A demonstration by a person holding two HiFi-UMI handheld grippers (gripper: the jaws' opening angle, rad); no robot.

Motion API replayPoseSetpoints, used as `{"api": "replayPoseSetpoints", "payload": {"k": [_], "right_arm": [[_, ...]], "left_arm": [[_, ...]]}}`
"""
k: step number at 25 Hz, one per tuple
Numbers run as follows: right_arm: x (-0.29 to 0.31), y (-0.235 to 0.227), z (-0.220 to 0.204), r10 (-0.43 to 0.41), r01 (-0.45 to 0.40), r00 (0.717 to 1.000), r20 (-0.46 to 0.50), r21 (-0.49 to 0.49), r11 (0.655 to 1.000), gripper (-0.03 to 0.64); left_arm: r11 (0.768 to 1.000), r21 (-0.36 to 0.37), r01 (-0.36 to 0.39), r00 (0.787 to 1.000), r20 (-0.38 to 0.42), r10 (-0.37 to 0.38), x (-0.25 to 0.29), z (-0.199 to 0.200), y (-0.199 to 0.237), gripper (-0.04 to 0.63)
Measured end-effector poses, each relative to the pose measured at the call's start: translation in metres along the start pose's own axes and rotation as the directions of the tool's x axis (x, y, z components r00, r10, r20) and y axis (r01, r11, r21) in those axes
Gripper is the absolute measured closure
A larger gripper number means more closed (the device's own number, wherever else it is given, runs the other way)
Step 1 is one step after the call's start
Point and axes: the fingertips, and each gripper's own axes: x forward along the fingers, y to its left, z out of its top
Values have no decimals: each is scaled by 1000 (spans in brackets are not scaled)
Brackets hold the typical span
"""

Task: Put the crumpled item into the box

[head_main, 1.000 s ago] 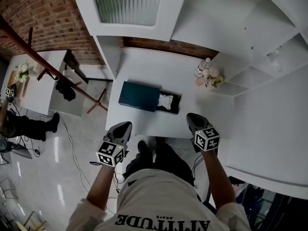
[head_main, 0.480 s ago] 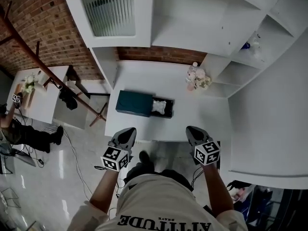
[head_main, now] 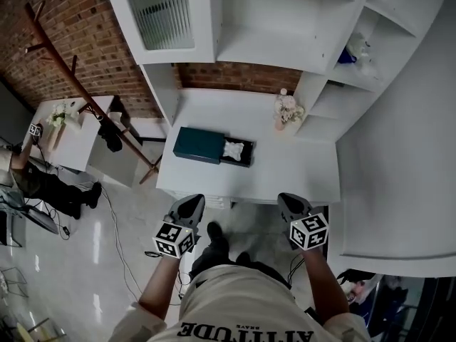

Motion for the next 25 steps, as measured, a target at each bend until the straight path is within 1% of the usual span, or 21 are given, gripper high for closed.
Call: {"api": "replayPoseSetpoints", "payload": {"k": [4,7,10,12,15,20,25], "right_arm": [[-28,5,-10,11,-11,1000,20,-6,1000,583],[-46,7,-13,13,-13,999,37,6,1000,583],[-59,9,-14,18,-18,998,55,7,1000,583],[-65,12,-14,21,-21,998,63,0,1000,583],[-72,18,-14,17,-16,997,78,-13,1000,583],[-78,31,-11,9,-8,994,107,-11,1000,583],[-78,42,-8,-9,15,993,115,-49,999,583]], "left_arm": [[1000,14,-19,1000,11,18,-21,-3,-31,569],[998,25,-55,998,9,55,-40,-2,-49,569],[997,13,-81,996,41,80,-56,3,-61,569],[996,2,-91,994,60,91,-66,4,-63,569],[995,5,-99,993,62,99,-80,2,-67,569],[994,35,-100,994,47,98,-97,-1,-65,570],[995,59,-85,996,44,82,-107,0,-55,569]]}}
